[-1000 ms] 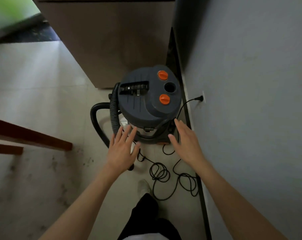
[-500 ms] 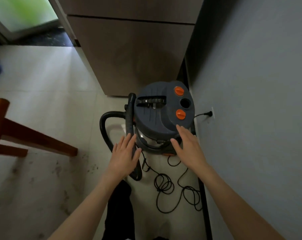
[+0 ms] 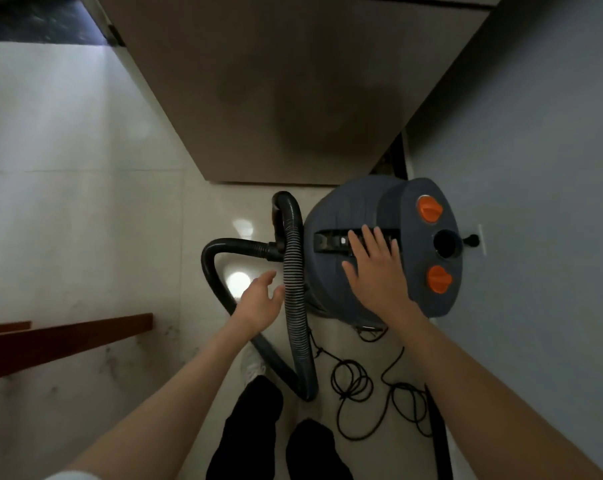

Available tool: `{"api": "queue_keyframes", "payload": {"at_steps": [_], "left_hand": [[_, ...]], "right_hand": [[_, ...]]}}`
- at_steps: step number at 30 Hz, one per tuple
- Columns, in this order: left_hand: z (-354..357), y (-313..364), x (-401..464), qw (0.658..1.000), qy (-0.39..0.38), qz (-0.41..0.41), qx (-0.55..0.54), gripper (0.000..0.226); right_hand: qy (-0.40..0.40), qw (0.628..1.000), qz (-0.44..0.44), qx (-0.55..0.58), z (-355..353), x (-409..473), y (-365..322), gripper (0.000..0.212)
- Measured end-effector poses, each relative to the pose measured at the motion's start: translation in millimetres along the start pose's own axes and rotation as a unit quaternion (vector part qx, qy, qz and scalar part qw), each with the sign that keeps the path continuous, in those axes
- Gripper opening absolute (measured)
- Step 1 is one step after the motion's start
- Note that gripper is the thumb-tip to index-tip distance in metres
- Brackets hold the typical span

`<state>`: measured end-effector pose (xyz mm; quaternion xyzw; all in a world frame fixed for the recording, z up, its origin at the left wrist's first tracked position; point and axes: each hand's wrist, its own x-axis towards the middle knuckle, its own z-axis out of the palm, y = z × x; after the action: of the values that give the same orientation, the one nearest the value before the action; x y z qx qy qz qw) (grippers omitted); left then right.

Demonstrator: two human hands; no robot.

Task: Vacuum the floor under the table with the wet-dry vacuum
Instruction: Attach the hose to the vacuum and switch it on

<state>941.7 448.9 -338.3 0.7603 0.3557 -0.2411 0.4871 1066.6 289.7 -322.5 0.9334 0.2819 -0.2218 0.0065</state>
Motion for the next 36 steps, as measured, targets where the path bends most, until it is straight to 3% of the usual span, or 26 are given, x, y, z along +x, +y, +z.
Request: {"api": "queue_keyframes", "payload": {"at_steps": [8, 15, 22, 26, 30, 33, 36], "left_hand": [[34, 13, 52, 0.976, -0.024, -0.101, -0.193, 0.047], [44, 22, 64, 0.937, 0.003, -0.163, -0.310, 0.039], [28, 43, 52, 0.896, 0.018, -0.130, -0.425, 0.036], [15, 39, 27, 0.902, 0.014, -0.113, -0.417, 0.023], [15, 21, 16, 0.918, 0.004, -0.103, -0.383, 0.033], [12, 13, 20, 0.922, 0.003, -0.101, -0.373, 0.038], [9, 1, 34, 0.916, 0.019, -0.106, -0.386, 0.039]], "right_hand": [[0.076, 0.995, -0.020, -0.058, 37, 9, 19, 0.063], [0.066, 0.996, -0.037, -0.041, 33, 12, 25, 0.064], [0.028, 0.998, -0.056, -0.026, 27, 10, 24, 0.070], [-0.002, 0.997, -0.033, 0.063, 10, 12, 14, 0.055], [0.064, 0.971, -0.010, 0.232, -6, 17, -14, 0.032], [-0.019, 0.931, 0.066, 0.359, -16, 36, -46, 0.032], [-0.115, 0.892, 0.140, 0.415, -4, 73, -71, 0.032]]}}
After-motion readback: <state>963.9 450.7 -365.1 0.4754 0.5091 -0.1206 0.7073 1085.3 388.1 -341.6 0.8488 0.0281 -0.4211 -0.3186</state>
